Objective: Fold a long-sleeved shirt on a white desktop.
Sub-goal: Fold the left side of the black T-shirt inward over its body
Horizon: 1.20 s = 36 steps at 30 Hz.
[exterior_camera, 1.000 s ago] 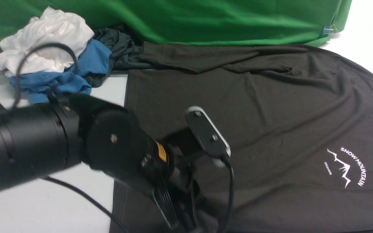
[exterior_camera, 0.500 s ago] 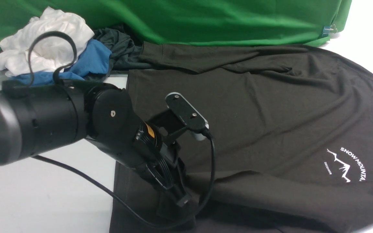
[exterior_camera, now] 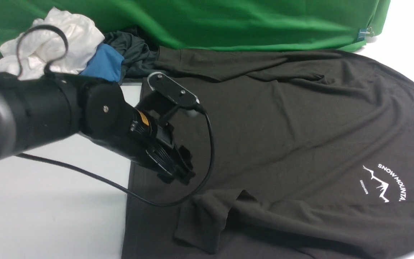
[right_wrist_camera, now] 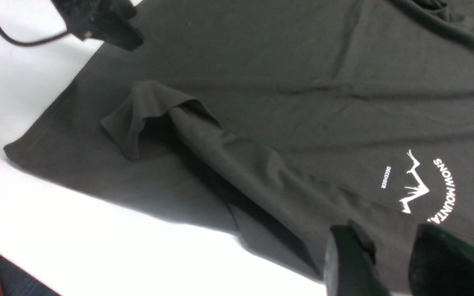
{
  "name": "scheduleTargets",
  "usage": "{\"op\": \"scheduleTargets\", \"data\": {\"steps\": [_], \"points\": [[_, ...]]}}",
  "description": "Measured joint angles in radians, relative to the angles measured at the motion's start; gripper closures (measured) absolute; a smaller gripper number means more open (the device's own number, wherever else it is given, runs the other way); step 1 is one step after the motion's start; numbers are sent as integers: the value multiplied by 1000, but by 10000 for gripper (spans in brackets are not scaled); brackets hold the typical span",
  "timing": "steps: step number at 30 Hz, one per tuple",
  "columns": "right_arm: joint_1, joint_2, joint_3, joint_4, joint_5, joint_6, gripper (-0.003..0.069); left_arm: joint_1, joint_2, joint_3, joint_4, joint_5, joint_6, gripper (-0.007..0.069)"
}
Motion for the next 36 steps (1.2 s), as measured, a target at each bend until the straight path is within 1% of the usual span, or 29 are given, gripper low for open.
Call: {"op": "scheduleTargets", "data": {"steps": [1, 3, 5, 6, 7, 8, 9, 10, 12, 13, 14, 15, 17, 19, 21, 24, 26, 30, 33, 34, 36], "points": [[0, 0, 0, 2, 0, 0, 417, -30, -36, 2, 0, 37, -2, 300], [0, 0, 0, 3, 0, 0, 417, -110, -105, 27, -5, 52, 23, 435], [1, 0, 0, 3, 0, -1, 417, -223, -151, 73, -19, 55, 53, 555], [1, 0, 0, 3, 0, -1, 417, -233, -156, 83, -22, 55, 53, 567], [4, 0, 0, 3, -1, -1, 417, -321, -162, 119, -25, 57, 59, 589], [4, 0, 0, 3, -1, -1, 417, -321, -162, 123, -25, 57, 59, 589], [6, 0, 0, 3, -6, -1, 417, -370, -151, 143, -25, 54, 50, 582], [8, 0, 0, 3, -14, -1, 417, -394, -128, 157, -25, 37, 19, 552], [8, 0, 0, 3, -27, -1, 417, -406, -93, 162, -23, 1, -30, 498], [8, 0, 0, 3, -31, -1, 417, -405, -59, 162, -15, -27, -80, 438], [8, 0, 0, 3, -32, -1, 417, -404, -53, 162, -13, -37, -87, 428], [8, 0, 0, 3, -33, 0, 417, -400, -28, 162, -7, -51, -118, 391], [9, 0, 0, 3, -38, 0, 417, -386, 32, 163, 8, -111, -197, 268], [9, 0, 0, 3, -38, 0, 417, -378, 72, 164, 19, -146, -223, 185], [9, 0, 0, 3, -38, 4, 417, -373, 98, 165, 32, -179, -239, 127], [9, 0, 0, 4, -38, 4, 417, -359, 108, 165, 52, -213, -258, 104], [9, 0, 0, 4, -38, 5, 417, -345, 110, 165, 85, -222, -286, 118], [9, 0, 0, 5, -38, 10, 417, -325, 110, 165, 187, -228, -339, 212], [9, 0, 0, 5, -38, 18, 417, -312, 114, 165, 261, -264, -367, 321], [9, 0, 0, 5, -38, 18, 417, -302, 117, 165, 272, -278, -370, 363], [9, 0, 0, 5, -38, 18, 417, -287, 119, 165, 280, -282, -370, 414]]}}
